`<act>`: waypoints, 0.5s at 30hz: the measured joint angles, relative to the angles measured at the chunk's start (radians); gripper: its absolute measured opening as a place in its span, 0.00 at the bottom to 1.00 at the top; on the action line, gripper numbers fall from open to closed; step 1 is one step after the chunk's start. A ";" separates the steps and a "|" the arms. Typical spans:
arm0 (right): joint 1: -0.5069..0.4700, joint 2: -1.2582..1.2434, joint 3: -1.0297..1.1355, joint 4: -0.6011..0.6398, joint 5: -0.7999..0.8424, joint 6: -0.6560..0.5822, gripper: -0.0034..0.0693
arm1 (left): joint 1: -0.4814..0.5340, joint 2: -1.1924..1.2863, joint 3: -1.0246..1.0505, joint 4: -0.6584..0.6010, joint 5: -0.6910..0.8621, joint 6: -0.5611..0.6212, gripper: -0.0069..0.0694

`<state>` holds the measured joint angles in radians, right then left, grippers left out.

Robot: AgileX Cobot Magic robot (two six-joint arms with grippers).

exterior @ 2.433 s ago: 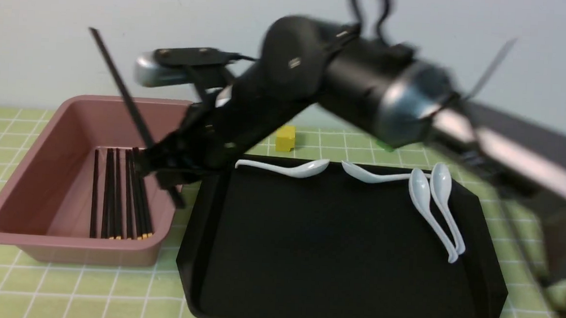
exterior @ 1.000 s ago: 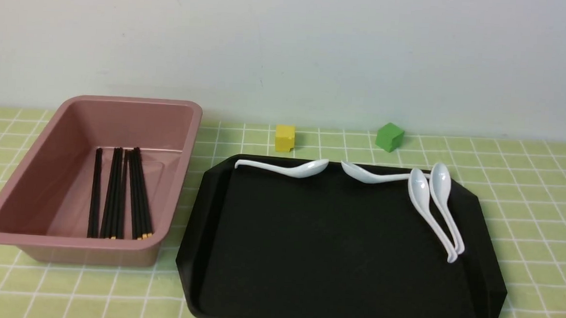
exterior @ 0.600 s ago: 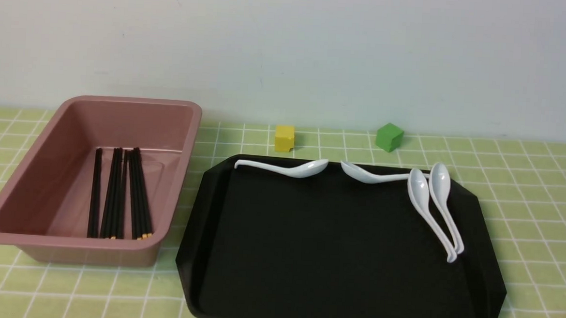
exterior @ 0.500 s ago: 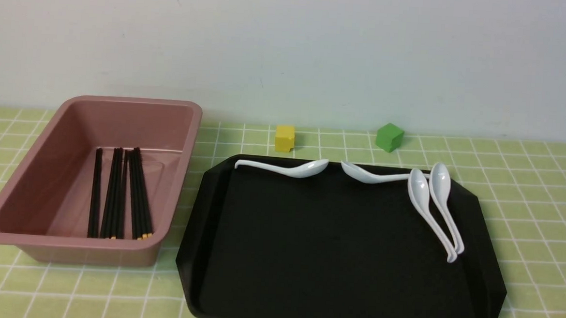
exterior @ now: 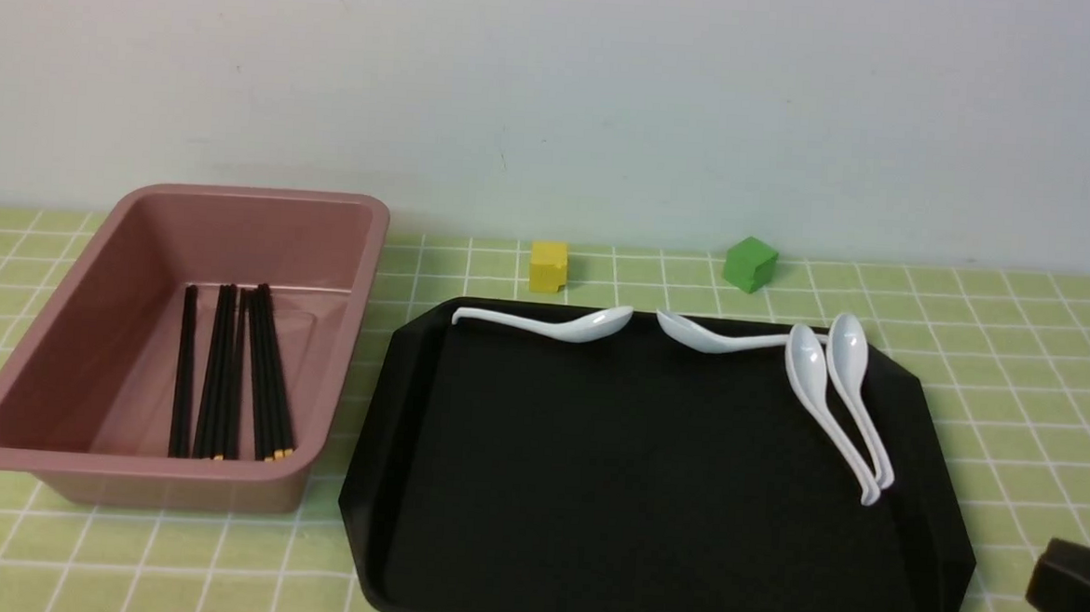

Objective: On green tablecloth take chopsticks from black tray and put them in box.

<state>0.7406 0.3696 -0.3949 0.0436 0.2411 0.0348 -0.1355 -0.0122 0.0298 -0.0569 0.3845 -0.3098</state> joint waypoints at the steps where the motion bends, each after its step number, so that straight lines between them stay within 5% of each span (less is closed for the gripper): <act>1: 0.000 0.000 0.009 0.000 0.001 0.000 0.06 | 0.000 0.000 0.000 0.000 0.000 0.000 0.40; 15: -0.023 -0.053 0.126 -0.001 -0.038 0.000 0.07 | 0.000 0.000 0.000 0.000 0.000 0.000 0.40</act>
<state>0.7181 0.3168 -0.2688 0.0426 0.2027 0.0348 -0.1355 -0.0122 0.0298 -0.0569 0.3845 -0.3098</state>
